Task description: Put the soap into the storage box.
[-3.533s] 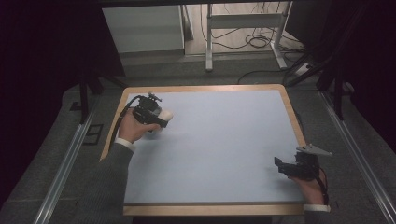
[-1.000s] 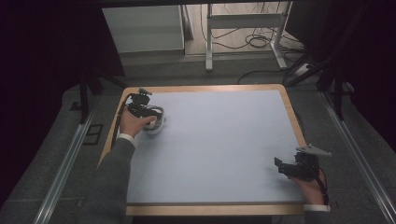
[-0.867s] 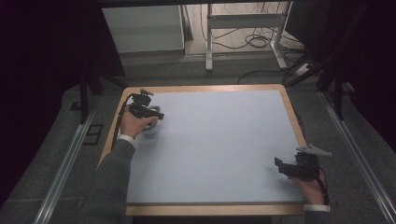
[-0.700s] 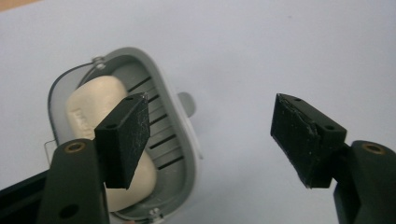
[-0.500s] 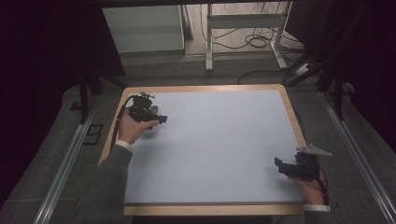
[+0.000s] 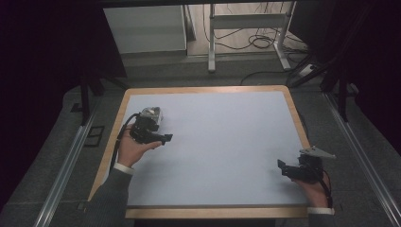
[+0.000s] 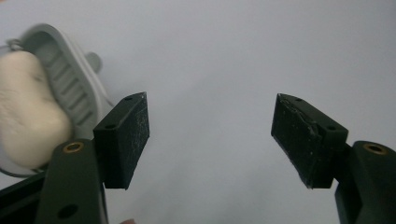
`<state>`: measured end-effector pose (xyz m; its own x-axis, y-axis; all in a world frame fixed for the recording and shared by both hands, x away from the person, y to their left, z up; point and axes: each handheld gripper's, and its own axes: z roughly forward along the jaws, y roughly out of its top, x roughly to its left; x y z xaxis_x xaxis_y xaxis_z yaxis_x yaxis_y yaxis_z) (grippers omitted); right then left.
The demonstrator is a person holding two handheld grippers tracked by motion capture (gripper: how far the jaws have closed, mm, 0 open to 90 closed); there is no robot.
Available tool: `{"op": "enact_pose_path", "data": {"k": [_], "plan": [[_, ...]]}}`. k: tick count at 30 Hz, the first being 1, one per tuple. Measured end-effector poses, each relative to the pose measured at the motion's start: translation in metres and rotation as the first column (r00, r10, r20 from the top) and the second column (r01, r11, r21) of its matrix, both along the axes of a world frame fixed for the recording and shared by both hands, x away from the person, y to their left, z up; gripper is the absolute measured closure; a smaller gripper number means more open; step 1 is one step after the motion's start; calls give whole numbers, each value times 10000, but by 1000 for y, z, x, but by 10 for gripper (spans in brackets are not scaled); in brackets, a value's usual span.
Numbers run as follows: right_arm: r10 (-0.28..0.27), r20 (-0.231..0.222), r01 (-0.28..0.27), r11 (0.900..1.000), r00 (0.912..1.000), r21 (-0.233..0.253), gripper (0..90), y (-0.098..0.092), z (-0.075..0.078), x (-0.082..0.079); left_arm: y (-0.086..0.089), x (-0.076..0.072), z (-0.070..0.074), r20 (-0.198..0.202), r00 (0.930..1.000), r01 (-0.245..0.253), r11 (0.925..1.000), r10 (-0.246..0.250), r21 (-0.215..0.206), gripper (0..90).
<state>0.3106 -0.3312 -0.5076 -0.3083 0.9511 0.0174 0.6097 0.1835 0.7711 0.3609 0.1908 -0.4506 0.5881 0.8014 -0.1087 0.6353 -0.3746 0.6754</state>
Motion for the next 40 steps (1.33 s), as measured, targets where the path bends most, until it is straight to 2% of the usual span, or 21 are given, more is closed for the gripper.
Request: {"op": "enact_pose_path", "data": {"k": [3,8,9,14,19,20,24,27,34,40], "plan": [[31,33,-31,10000,10000,-36,62,0,0,0,-2,-11,-9,-22,9999,136,9996,-136,-238,283],[5,55,-5,10000,10000,-45,62,-2,0,0,-3,-29,-31,-130,9999,32,9990,-38,-451,276],[5,55,-5,10000,10000,-45,62,-2,0,0,-3,-29,-31,-130,9999,32,9990,-38,-451,276],[77,82,-76,9999,9999,-88,63,1,1,-1,1,-45,-54,-484,9988,-99,9968,61,-791,276],[109,84,-108,9998,9999,-147,63,2,1,-1,3,-51,-64,-641,9979,10,9959,-69,-904,276],[85,106,-84,9999,9999,-105,64,1,1,-1,5,-54,-68,-586,9982,-161,9955,106,-938,278],[-3,131,5,9999,9999,-126,64,-1,1,-1,7,-60,-73,-503,9982,-390,9930,335,-1117,288],[34,142,-32,9999,9999,-142,64,-1,1,-1,7,-61,-75,-510,9982,-362,9945,313,-984,284],[-41,225,44,9999,9997,-120,65,-4,3,-1,7,-61,-77,-596,9979,-303,9943,242,-1025,280],[86,253,-83,9999,9996,-119,65,0,4,-1,9,-62,-77,-576,9976,-433,9934,373,-1059,278]]}}
